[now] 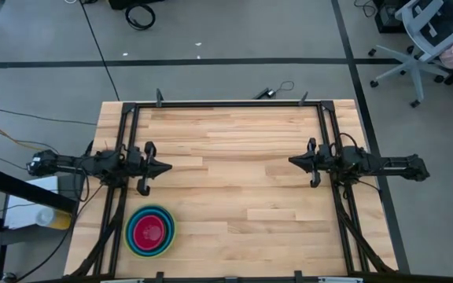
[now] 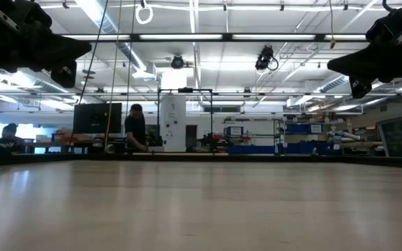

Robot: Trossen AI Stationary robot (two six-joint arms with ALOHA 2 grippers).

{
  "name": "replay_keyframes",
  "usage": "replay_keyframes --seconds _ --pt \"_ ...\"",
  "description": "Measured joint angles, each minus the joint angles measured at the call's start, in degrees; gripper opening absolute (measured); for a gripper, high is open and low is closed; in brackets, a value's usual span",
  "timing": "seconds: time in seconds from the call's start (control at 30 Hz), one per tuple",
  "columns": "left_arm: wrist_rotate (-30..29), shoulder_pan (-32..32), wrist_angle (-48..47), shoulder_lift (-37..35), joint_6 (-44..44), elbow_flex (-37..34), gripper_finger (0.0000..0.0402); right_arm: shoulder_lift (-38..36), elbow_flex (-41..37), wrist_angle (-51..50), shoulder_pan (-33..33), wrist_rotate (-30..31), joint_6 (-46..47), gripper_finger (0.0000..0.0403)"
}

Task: Nest bowls inside each other
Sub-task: Return to Home Position

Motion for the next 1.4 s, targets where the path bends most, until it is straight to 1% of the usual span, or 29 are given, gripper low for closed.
replay_keyframes --seconds 0.03,0.1,0.23,0.37,0.57,1.4 --pt "0.06 0.00 -0.55 0.02 0.03 0.00 0.0000 0.48 -0.90 2.56 -0.09 0.10 -0.14 0.0005" --pt "0.10 0.00 -1.51 0.05 0.02 -0.02 0.0000 1.12 -1.38 3.72 -0.10 0.04 -0.44 0.0005" --pt "0.09 0.00 -1.97 0.04 -0.04 -0.02 0.0000 1.36 -1.42 3.62 -0.10 -0.73 -1.08 0.0006" --pt "0.09 0.00 -2.27 0.04 -0.88 -0.02 0.0000 1.36 -1.42 3.88 -0.10 0.72 -1.01 0.0014" --pt "0.07 0.00 -2.24 0.07 -0.43 -0.04 0.0000 1.38 -1.42 3.87 -0.10 0.39 -0.98 0.0026" --pt "0.01 0.01 -2.23 0.09 -0.41 -0.07 0.0000 1.38 -1.42 3.88 -0.10 0.27 -0.94 0.0024"
